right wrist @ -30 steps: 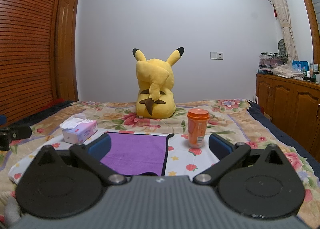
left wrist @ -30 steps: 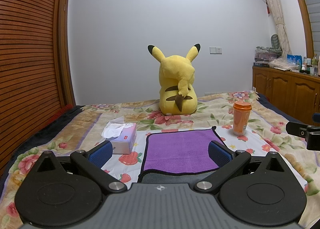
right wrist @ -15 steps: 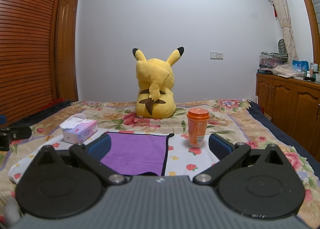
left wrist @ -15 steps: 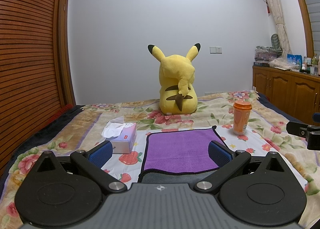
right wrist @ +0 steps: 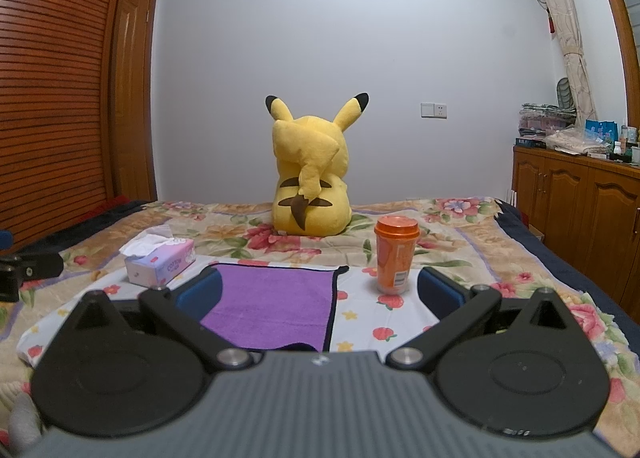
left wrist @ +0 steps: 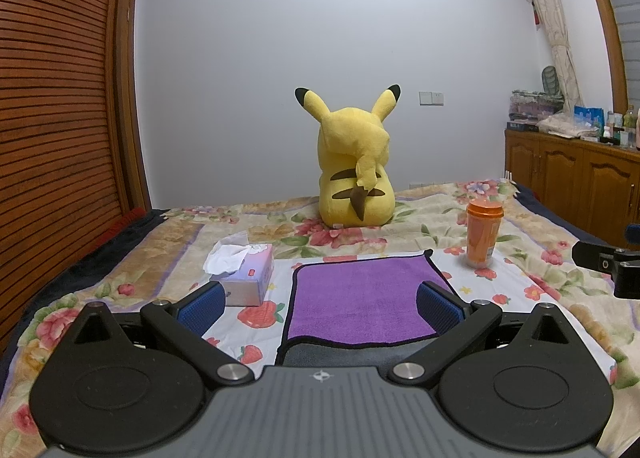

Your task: Fold towel

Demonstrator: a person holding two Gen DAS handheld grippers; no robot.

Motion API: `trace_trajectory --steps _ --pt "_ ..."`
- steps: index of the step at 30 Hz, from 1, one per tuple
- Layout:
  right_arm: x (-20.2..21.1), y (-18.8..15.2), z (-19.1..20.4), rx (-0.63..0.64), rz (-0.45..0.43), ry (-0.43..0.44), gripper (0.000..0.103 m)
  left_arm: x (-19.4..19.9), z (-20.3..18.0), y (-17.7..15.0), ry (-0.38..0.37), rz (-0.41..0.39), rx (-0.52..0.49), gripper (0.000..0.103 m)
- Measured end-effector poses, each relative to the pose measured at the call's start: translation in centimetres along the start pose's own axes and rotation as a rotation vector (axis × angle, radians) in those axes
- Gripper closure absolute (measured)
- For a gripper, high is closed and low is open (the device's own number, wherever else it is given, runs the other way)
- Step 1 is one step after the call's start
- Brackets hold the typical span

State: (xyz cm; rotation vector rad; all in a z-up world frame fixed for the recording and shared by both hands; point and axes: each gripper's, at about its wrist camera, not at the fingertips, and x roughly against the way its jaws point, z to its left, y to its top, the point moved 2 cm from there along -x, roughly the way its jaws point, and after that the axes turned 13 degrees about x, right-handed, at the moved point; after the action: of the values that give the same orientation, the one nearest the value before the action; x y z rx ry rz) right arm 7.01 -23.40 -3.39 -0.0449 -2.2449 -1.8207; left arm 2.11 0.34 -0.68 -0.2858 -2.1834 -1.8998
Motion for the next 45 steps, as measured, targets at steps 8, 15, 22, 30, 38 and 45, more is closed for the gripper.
trace_trajectory --steps 8,15,22,30,38,45 --pt "-0.5 -0.4 0.2 0.002 0.036 0.02 0.0 -0.7 1.0 -0.7 0.014 0.069 -0.019 0.0" --pt "-1.0 -0.5 0.8 0.016 0.055 0.046 0.0 -1.5 0.6 -0.9 0.018 0.11 -0.016 0.0" --pt "-2.0 -0.2 0.7 0.033 0.061 0.056 0.0 -2.6 0.4 -0.6 0.026 0.119 -0.035 0.0" --pt "-3.8 0.0 0.8 0.05 0.072 0.061 0.0 -4.1 0.4 -0.3 0.034 0.139 -0.064 0.0" --pt "-5.5 0.3 1.1 0.075 0.079 0.09 0.0 -6.2 0.9 0.1 0.041 0.163 -0.069 0.0" --pt "-7.2 0.1 1.4 0.078 0.104 0.118 0.0 -8.1 1.2 0.3 0.042 0.181 -0.085 0.0"
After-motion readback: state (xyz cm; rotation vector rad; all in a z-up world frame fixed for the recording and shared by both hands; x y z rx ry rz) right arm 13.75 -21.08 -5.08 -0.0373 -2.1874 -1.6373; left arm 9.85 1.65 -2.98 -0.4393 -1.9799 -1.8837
